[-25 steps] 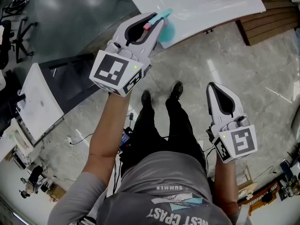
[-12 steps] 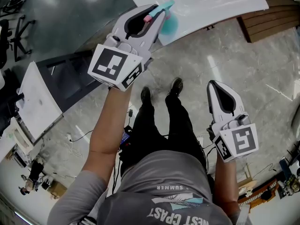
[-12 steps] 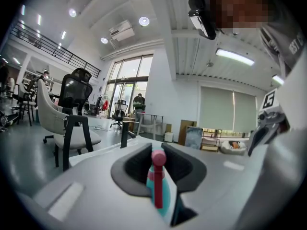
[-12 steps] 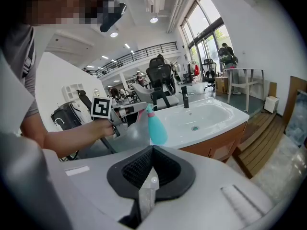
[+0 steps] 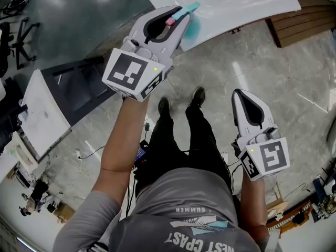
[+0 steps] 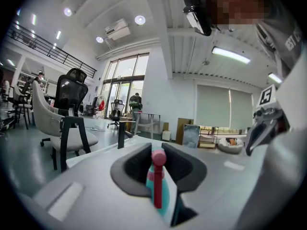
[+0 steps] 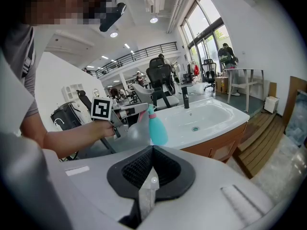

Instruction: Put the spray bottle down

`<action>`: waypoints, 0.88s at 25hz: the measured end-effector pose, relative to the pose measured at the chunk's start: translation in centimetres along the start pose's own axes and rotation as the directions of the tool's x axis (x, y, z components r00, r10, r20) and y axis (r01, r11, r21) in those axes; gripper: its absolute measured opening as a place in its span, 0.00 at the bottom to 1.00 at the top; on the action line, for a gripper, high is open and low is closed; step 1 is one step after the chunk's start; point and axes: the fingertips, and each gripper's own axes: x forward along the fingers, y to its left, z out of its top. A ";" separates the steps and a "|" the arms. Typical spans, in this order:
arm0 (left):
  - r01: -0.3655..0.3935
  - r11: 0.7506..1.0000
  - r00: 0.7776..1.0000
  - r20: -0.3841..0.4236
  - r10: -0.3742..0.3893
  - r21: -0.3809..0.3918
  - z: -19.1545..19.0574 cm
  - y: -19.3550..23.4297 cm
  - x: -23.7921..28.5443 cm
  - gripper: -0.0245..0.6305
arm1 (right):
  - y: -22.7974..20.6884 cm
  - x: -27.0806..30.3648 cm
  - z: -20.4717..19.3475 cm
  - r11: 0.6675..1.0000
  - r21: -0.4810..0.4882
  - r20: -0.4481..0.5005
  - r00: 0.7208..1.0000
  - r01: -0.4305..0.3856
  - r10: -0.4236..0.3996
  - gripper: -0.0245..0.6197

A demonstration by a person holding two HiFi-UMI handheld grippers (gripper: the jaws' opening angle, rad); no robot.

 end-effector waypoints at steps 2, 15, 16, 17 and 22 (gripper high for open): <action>-0.001 1.000 1.000 -0.002 0.001 0.000 -0.1 -0.1 -0.1 0.13 | 0.1 0.0 0.0 1.000 -0.001 0.002 1.000 0.001 -0.001 0.04; 0.027 0.999 1.000 0.002 -0.027 0.046 1.1 -1.4 -1.0 0.26 | 1.1 -1.2 0.2 1.000 -0.014 0.017 1.000 0.006 -0.006 0.04; 0.027 0.998 1.000 0.001 -0.027 0.050 1.3 -1.5 -1.1 0.27 | 1.1 -1.3 0.3 1.000 -0.016 0.020 1.000 0.007 -0.007 0.04; 0.028 0.998 1.000 0.000 -0.028 0.055 1.4 -1.6 -1.2 0.27 | 1.2 -1.4 0.4 1.000 -0.017 0.023 1.000 0.008 -0.008 0.04; 0.030 0.996 1.000 0.006 -0.031 0.082 2.6 -1.8 -1.6 0.28 | 1.6 -1.9 1.0 1.000 -0.023 0.036 0.999 0.010 -0.009 0.04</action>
